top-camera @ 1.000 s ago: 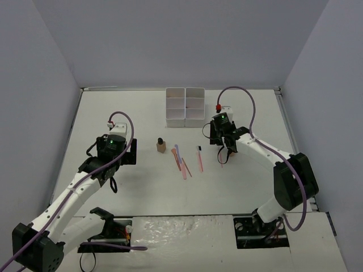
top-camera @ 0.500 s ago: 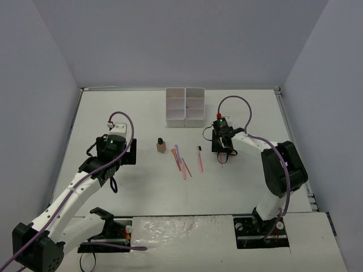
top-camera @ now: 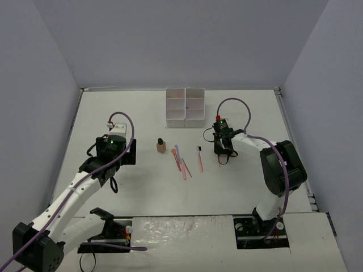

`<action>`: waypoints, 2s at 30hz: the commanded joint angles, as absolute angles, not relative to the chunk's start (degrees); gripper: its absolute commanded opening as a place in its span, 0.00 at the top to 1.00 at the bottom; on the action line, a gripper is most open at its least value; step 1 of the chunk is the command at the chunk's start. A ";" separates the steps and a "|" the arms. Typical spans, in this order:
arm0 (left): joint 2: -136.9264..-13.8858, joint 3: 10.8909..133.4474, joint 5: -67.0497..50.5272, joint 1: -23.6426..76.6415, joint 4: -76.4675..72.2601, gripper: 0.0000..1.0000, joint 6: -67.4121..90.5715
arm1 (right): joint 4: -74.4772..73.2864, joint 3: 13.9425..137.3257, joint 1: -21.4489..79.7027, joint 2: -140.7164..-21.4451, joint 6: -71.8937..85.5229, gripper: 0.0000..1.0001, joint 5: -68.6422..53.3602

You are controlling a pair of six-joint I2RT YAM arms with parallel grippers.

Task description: Organize the makeup

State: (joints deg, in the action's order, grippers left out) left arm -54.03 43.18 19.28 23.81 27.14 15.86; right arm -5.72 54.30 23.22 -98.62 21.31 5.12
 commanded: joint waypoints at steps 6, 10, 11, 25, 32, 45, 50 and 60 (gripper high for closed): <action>-54.38 44.85 20.48 23.38 25.38 0.03 15.82 | -7.71 58.68 23.90 -96.25 17.00 1.00 3.65; -54.11 44.82 20.53 23.38 25.40 0.03 15.82 | -6.88 64.71 24.91 -92.59 10.78 1.00 1.46; -54.05 44.82 20.48 23.38 25.40 0.03 15.82 | -5.86 66.53 24.96 -91.82 8.84 1.00 0.58; -53.53 44.74 20.04 23.38 25.27 0.03 15.82 | 25.43 77.22 24.00 -95.33 -19.42 1.00 -20.91; -53.42 44.65 19.78 23.38 25.22 0.03 15.91 | 33.58 82.97 21.80 -103.84 -24.92 1.00 -29.17; -53.82 44.47 19.42 23.35 24.99 0.03 15.91 | 39.29 88.27 19.42 -114.64 -25.96 0.96 -36.47; -54.04 44.47 19.17 23.38 24.87 0.03 15.90 | 39.14 88.61 18.91 -116.59 -26.34 0.95 -36.47; -54.10 44.47 18.72 23.38 24.87 0.03 15.73 | 38.94 83.70 18.59 -115.86 -27.94 0.91 -34.36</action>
State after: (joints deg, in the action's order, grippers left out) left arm -54.17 43.18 19.06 23.81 27.11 15.86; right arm 33.63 84.93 19.09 -118.30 -26.22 -34.50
